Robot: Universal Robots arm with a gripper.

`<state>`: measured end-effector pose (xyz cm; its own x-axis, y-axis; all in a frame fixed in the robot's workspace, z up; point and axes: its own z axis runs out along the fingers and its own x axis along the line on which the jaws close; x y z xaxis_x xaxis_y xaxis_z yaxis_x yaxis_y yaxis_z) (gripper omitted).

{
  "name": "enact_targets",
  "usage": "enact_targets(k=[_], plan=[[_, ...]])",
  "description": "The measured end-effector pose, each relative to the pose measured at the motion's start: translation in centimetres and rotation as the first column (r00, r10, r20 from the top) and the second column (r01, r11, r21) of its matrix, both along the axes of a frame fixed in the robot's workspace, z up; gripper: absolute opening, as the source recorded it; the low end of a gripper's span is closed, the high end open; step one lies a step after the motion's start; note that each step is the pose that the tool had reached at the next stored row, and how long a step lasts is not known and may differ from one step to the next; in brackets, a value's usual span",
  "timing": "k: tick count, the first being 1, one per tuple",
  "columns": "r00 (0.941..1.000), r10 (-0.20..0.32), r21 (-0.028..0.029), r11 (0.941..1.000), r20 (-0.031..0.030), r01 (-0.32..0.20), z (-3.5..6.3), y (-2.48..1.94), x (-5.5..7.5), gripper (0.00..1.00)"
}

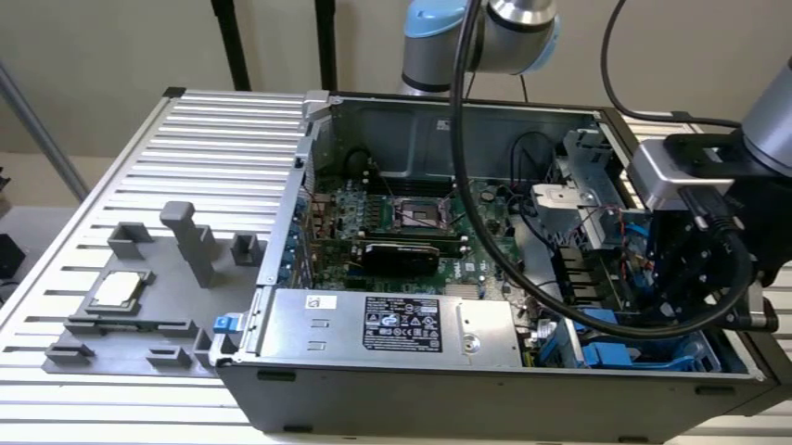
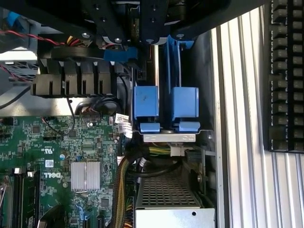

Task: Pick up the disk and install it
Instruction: 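Insert the second disk wire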

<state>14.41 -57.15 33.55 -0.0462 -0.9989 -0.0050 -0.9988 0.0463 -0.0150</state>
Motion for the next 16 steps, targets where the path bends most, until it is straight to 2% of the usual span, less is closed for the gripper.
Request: enact_targets(k=[3,4,7,16], plan=[[1.0000,0.000,-0.0008,1.0000,0.0003,0.000,-0.03,0.00,0.0,0.00],[1.0000,0.000,0.0004,1.0000,0.0003,0.000,-0.10,0.00,0.0,1.00],[1.0000,0.000,-0.0012,1.0000,0.0001,0.000,0.62,0.00,-0.1,1.00],[1.0000,0.000,-0.0016,1.0000,0.0001,0.000,4.63,0.00,-0.1,1.00]])
